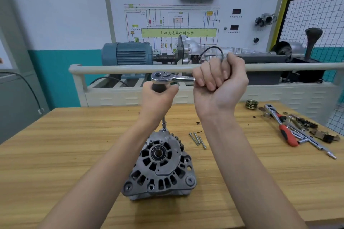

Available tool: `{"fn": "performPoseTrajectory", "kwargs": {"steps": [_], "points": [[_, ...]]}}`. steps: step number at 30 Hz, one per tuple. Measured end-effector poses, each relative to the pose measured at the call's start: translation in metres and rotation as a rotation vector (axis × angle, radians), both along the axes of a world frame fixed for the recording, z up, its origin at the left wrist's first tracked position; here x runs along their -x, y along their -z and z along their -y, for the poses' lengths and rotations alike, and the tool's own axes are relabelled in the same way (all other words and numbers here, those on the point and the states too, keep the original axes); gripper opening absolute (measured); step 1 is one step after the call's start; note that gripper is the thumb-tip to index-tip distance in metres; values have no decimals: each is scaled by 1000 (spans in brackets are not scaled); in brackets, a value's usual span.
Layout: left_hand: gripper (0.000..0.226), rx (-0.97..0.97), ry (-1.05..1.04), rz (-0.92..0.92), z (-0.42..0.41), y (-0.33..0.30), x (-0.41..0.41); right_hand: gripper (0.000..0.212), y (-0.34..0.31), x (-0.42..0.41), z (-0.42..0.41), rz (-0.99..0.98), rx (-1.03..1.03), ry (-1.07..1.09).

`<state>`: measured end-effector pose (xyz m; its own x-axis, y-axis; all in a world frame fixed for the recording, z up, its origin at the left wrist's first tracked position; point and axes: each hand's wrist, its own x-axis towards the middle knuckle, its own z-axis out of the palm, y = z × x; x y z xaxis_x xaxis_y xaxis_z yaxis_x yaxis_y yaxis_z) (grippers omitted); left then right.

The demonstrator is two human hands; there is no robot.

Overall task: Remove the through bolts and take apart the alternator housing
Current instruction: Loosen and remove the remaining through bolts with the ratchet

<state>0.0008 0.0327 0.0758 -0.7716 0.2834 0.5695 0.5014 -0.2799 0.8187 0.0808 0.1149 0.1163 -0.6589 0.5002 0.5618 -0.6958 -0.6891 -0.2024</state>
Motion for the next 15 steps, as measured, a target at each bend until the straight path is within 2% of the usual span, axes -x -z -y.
{"fn": "performPoseTrajectory", "kwargs": {"steps": [3, 7, 9, 12, 15], "points": [[29, 100, 45, -45, 5, 0, 0, 54, -5, 0, -5, 22, -5, -46], [29, 340, 358, -201, 22, -12, 7, 53, -21, 16, -25, 148, 4, -346], [31, 416, 446, -222, 21, -16, 6, 48, -28, 25, -31, 194, -3, -462], [42, 354, 455, -104, 15, -14, 5, 45, -31, 29, -33, 222, 8, -498], [41, 256, 334, -83, 11, -8, 4, 52, -21, 23, -29, 161, 46, -402]]}}
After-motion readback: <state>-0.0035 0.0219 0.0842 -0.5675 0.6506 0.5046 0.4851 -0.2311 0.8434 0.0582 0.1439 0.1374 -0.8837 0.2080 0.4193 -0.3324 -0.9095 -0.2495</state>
